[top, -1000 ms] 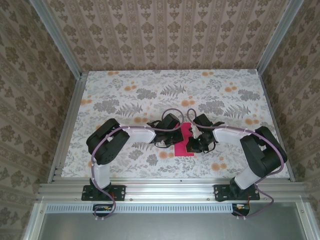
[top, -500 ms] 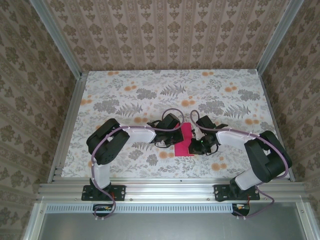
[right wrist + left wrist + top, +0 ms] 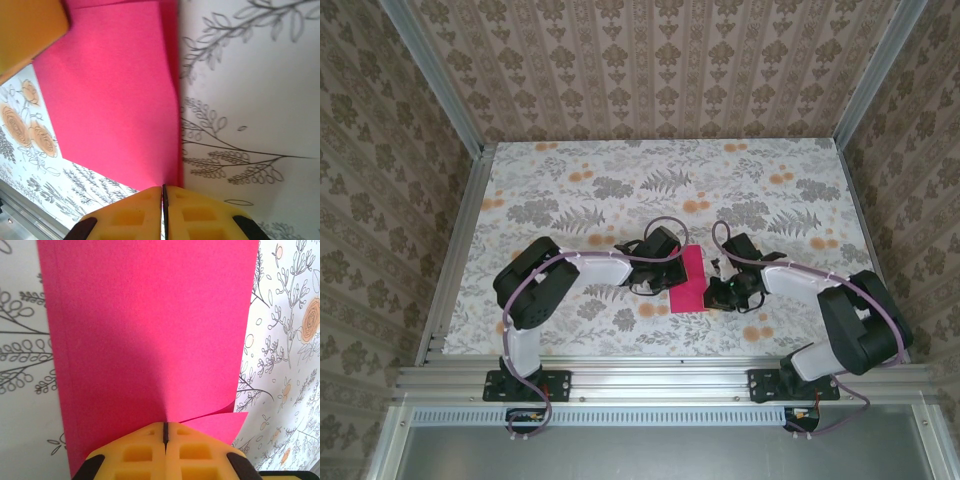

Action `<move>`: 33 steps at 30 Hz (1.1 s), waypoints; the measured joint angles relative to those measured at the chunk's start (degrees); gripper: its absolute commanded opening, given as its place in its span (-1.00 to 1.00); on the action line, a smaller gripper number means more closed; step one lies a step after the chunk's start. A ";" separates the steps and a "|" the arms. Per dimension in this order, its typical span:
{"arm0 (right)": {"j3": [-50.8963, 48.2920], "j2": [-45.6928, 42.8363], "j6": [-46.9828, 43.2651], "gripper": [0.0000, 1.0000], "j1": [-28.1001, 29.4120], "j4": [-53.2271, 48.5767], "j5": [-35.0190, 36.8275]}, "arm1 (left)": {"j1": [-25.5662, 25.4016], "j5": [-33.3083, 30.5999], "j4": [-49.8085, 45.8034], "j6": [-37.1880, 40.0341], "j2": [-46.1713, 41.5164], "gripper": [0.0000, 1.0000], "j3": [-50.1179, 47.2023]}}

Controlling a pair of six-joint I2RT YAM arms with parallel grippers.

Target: Fold a paper plane with a square sheet of paper (pick it up from the middle)

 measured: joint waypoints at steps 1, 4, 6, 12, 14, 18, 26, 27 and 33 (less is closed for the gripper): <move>-0.22 0.52 0.02 -0.79 -0.22 0.09 -0.11 | 0.00 0.00 -0.13 0.07 0.04 -0.92 0.09; -0.02 1.79 0.02 -0.79 -0.87 0.17 -1.36 | 0.00 0.00 -0.52 0.35 0.07 -0.93 0.31; -0.02 1.86 0.02 -0.79 -0.96 0.17 -1.53 | 0.00 0.00 -0.59 0.61 0.07 -0.93 0.35; -0.39 0.87 0.02 -0.79 -1.03 0.15 -1.31 | 0.00 0.00 -0.79 0.87 0.07 -0.93 0.48; -0.96 0.59 0.02 -0.79 -1.33 0.81 -1.55 | 0.00 0.00 -1.11 0.90 0.17 -0.93 0.74; -1.66 0.59 0.26 -0.81 -1.90 1.75 -2.51 | 0.00 0.00 -1.62 0.94 0.28 -0.93 1.05; -1.22 -4.96 0.33 -0.82 -2.75 -5.35 2.95 | -0.22 -0.13 -1.81 1.33 0.28 -0.93 1.16; -1.11 -6.10 0.22 -0.81 -3.17 -6.21 3.63 | -0.22 -0.24 -1.86 1.33 0.28 -0.93 1.20; 0.20 -7.41 -0.42 -0.77 -3.91 -7.41 4.24 | -0.22 -0.24 -2.49 1.68 0.39 -0.93 1.64</move>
